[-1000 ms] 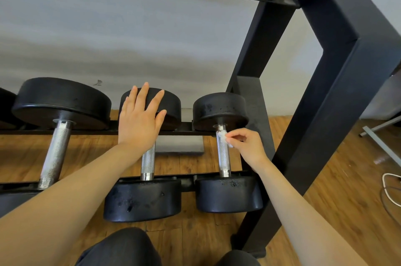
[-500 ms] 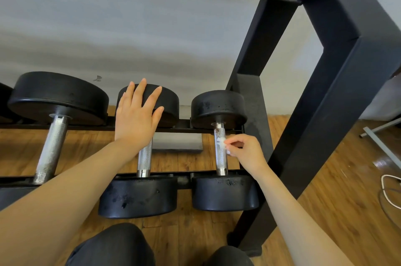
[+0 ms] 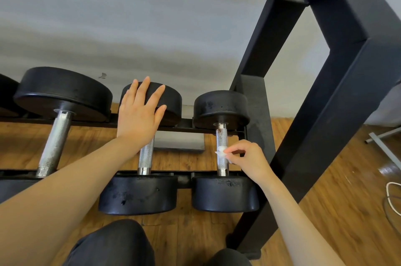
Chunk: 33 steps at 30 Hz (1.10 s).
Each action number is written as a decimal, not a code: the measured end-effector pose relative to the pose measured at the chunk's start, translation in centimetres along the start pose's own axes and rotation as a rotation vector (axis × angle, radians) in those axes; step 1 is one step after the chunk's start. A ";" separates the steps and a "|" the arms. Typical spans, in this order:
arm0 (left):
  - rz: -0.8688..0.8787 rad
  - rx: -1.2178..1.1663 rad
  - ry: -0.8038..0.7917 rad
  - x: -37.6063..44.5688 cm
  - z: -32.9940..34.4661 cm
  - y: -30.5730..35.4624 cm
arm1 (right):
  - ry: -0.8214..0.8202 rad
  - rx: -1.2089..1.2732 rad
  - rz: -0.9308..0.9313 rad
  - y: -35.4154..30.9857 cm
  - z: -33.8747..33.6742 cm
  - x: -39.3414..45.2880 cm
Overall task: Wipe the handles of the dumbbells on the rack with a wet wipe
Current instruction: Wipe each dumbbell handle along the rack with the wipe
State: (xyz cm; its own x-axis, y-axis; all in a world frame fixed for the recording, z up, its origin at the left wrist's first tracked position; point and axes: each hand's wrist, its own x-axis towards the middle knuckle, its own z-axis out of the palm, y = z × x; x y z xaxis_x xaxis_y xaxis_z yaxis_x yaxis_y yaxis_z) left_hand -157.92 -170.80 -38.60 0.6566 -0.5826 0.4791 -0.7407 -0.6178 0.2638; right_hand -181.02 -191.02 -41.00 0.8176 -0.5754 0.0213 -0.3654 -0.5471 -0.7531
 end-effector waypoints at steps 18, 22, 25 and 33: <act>-0.007 0.009 0.017 -0.1 0.3 0.0 | -0.025 -0.298 -0.148 -2.2 0.0 1.3; -0.009 0.012 0.013 0.0 0.4 -0.1 | -0.027 -0.380 -0.191 -1.8 0.6 1.8; -0.008 0.014 0.015 0.0 0.4 -0.1 | -0.172 -0.390 -0.257 -1.6 0.2 0.7; -0.006 0.014 0.017 0.0 0.2 0.0 | -0.119 -0.441 -0.295 -2.2 0.3 2.2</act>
State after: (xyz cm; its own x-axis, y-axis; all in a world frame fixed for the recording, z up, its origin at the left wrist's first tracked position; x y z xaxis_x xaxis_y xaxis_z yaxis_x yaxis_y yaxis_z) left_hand -157.94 -170.90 -38.78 0.6581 -0.5701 0.4918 -0.7349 -0.6285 0.2549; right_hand -178.30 -190.89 -39.45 0.9491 -0.2997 0.0965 -0.2434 -0.8929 -0.3789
